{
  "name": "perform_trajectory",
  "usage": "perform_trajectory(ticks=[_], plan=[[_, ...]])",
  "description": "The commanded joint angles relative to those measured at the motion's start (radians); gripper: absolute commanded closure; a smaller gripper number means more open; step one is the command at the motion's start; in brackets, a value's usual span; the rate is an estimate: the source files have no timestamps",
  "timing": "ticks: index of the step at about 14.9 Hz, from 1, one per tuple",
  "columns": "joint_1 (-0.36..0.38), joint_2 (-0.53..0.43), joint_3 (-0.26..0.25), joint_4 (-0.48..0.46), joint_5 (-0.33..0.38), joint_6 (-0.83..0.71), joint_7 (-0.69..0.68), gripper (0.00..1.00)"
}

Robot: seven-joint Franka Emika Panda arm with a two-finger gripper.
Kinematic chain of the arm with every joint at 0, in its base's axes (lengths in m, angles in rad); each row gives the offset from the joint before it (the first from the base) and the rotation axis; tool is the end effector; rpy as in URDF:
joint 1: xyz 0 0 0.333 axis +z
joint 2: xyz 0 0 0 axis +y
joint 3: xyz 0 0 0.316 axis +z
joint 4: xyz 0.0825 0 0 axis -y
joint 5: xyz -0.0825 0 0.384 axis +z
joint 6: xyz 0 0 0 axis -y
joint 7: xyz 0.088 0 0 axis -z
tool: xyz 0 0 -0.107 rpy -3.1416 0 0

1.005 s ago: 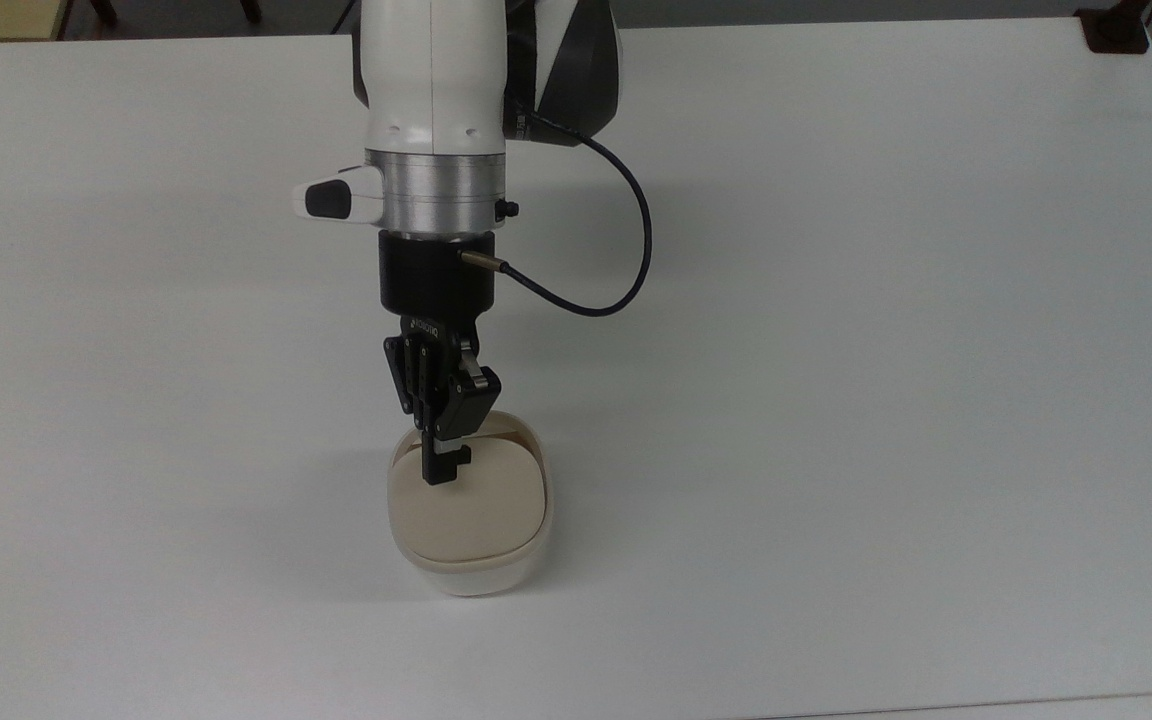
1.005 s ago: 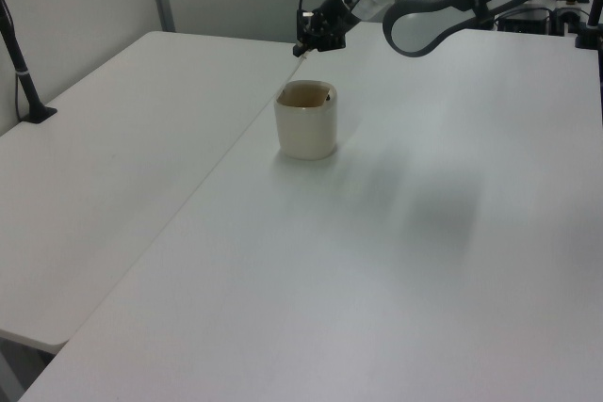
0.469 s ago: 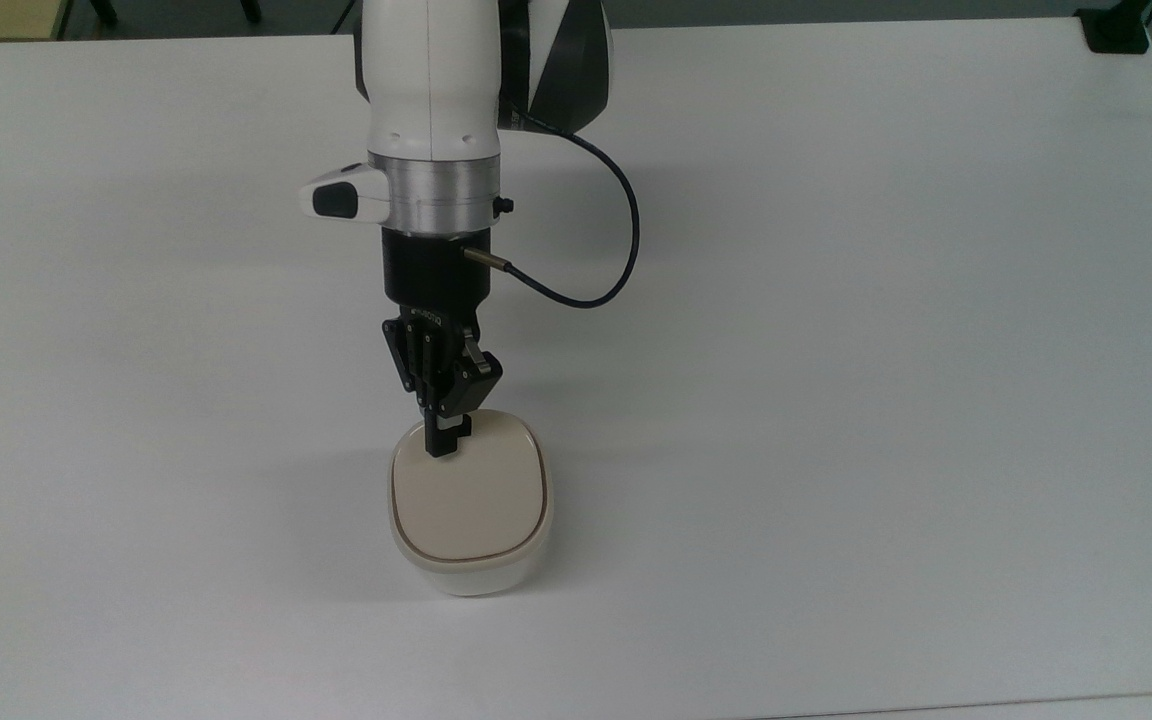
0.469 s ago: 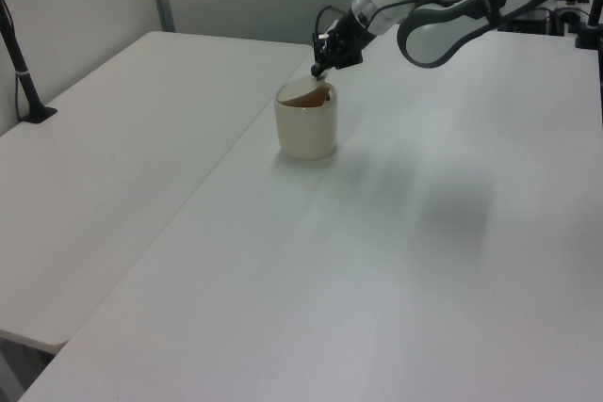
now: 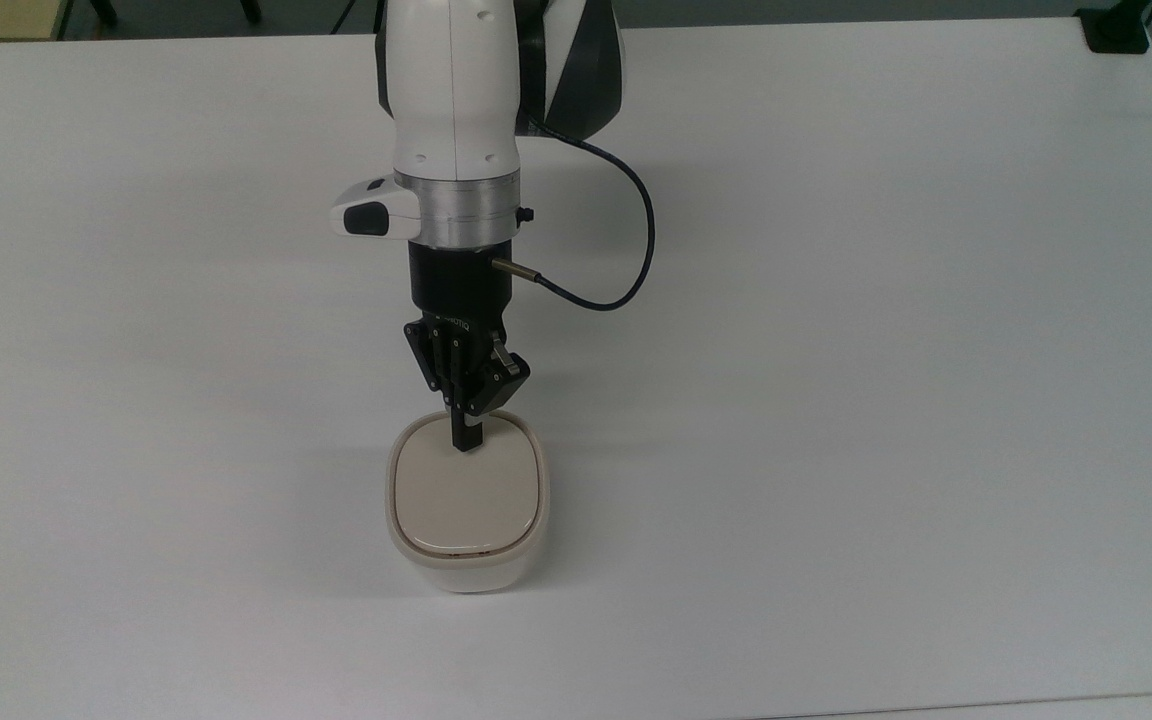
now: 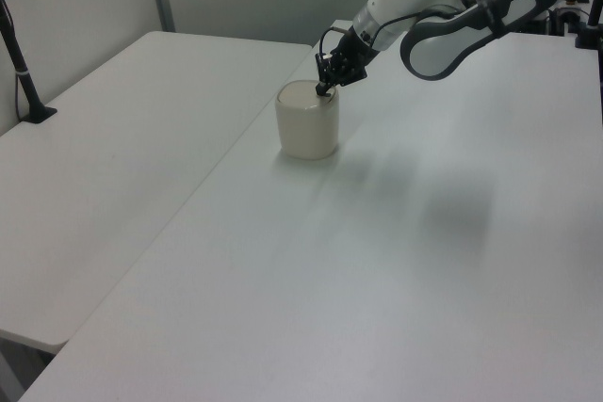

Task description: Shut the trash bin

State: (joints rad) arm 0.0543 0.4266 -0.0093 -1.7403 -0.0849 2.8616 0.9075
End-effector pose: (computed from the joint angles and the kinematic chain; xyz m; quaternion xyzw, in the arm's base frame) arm 0.7050 0.0373 0.4132 -0.8682 0.3605 -0.3144 0.1323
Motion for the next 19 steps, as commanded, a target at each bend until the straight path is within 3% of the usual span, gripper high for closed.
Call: perform_trajectory(ticks=[1,5,9,10,11,12,14,19], plan=[[-0.016,-0.009,0.019,-0.05,-0.025,-0.028,-0.026,1.0],[-0.025,-0.022,0.019,-0.044,-0.038,-0.031,-0.019,1.0],[-0.033,-0.185,0.023,-0.025,-0.021,-0.224,-0.019,0.97],[-0.034,-0.228,0.031,-0.016,-0.016,-0.308,-0.019,0.76],[-0.036,-0.271,0.044,-0.005,-0.006,-0.4,-0.021,0.44],[-0.037,-0.311,0.051,-0.001,0.004,-0.486,-0.022,0.22],[-0.03,-0.386,0.052,0.001,0.011,-0.643,-0.027,0.0],[-0.018,-0.515,0.089,-0.01,0.048,-0.973,-0.197,0.0]])
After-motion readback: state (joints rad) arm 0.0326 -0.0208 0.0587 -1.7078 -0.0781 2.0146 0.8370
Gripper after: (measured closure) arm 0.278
